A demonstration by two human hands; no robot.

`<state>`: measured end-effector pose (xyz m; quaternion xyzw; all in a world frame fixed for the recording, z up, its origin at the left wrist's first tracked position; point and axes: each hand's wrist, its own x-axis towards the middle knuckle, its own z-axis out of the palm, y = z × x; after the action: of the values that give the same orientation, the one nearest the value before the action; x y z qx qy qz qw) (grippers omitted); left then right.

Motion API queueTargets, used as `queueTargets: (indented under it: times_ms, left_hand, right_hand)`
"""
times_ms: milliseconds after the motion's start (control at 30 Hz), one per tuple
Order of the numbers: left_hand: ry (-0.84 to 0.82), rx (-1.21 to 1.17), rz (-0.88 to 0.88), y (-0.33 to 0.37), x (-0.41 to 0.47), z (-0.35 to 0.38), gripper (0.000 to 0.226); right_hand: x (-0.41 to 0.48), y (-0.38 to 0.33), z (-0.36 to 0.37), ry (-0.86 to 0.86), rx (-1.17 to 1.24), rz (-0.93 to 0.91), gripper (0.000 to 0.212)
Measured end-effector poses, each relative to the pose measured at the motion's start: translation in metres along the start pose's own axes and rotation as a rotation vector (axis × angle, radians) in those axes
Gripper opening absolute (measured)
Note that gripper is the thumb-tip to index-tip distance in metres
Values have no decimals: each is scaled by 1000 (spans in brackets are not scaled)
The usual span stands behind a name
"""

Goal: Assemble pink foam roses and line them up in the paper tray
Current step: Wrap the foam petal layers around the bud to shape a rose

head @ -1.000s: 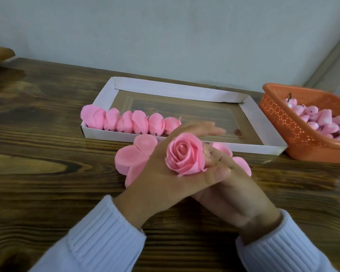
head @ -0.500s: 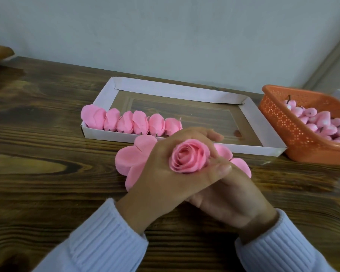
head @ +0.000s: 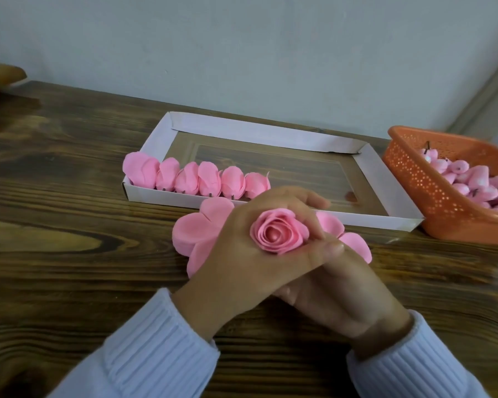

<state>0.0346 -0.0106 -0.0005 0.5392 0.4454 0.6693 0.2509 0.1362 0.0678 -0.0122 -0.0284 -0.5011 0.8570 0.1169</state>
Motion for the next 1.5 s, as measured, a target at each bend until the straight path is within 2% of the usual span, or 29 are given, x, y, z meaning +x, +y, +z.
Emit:
queueTargets:
  times_ms: [100,233,333,433,533,567,667,767,900,967,1033,1100,1233,1367,1433,1500]
  left_hand:
    - [-3,-1,-7,0,-1,-1,14]
    - [27,21,-9,0,0,-1,8]
    - [11,-50,-51,3,0,-3,15]
    - [-15,-69,-111,5,-2,-1,13]
    - [4,9,-88,4,-3,0,28]
    - [19,37,-65,3,-2,-1,28]
    - [69,59,-13,5,0,-4,27]
    - [19,66,10,3,-1,-3,18]
    - [9,118,-30,1,-1,-1,15]
    - [95,161,-22,-2,-1,-1,14]
    - [184,203,16,-6,1,-1,10]
    - [201,317,122,-12,3,-1,18]
    - [246,514,289,-20,7,2,25]
    - [105,647,340,-19,6,-5,24]
    - [90,650,340,-19,5,-4,22]
    - [80,640,321,-17,4,-1,15]
  right_hand:
    - [1,1,1,-9,11,10,42]
    - [1,-3,2,-79,186,-16,42]
    - [2,1,1,-14,87,-18,43]
    - [2,8,5,121,-63,-79,31]
    - [4,7,13,129,-136,-124,22]
    - [4,5,13,91,-111,-89,23]
    - [1,-2,10,17,-8,12,51]
    - [1,-1,9,-22,27,3,46]
    - [1,3,9,50,-82,36,35]
    - [2,1,7,125,-80,8,39]
    - [3,-3,5,188,-1,-54,54]
    - [3,-4,6,179,37,-123,62]
    - [-1,5,12,164,-63,-207,73]
    - [1,3,12,207,-158,-228,59]
    - [1,4,11,213,-152,-210,39]
    - [0,5,13,198,-107,-198,29]
